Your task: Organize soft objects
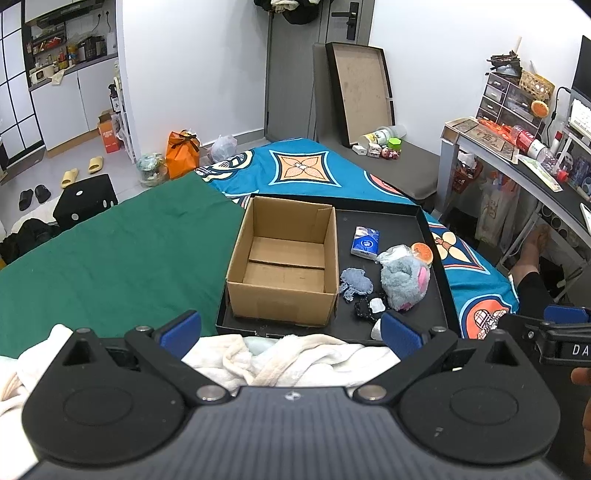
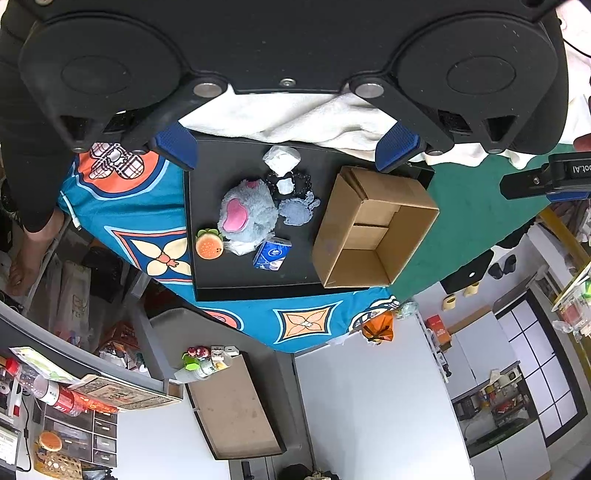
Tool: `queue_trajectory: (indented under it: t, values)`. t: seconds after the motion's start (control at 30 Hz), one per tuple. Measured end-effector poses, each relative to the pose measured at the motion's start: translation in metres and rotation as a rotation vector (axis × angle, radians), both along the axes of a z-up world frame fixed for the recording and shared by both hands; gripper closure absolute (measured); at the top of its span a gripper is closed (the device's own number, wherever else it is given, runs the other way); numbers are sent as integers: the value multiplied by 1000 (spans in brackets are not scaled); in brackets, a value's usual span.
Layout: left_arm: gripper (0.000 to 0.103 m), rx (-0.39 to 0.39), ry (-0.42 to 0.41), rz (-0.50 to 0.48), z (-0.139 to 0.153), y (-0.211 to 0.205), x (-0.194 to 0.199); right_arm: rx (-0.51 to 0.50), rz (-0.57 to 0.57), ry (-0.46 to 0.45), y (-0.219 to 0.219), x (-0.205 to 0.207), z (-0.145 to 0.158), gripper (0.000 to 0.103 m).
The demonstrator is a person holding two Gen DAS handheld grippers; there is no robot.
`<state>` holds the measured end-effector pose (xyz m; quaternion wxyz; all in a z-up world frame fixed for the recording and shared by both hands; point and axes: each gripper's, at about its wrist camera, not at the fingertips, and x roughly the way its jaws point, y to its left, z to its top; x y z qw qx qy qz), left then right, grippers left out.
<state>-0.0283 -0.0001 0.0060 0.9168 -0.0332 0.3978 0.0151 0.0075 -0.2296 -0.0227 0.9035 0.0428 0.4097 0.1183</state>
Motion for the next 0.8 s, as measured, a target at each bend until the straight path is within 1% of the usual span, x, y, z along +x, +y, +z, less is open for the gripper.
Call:
queue_trajectory:
  t: [0.5, 0.8]
  values:
    - [0, -10, 16, 14, -4, 7, 15, -15, 6, 24, 2, 13, -9, 0]
    - [0, -3, 51, 28, -19, 8, 33, -7, 11, 53, -4, 29, -24, 0]
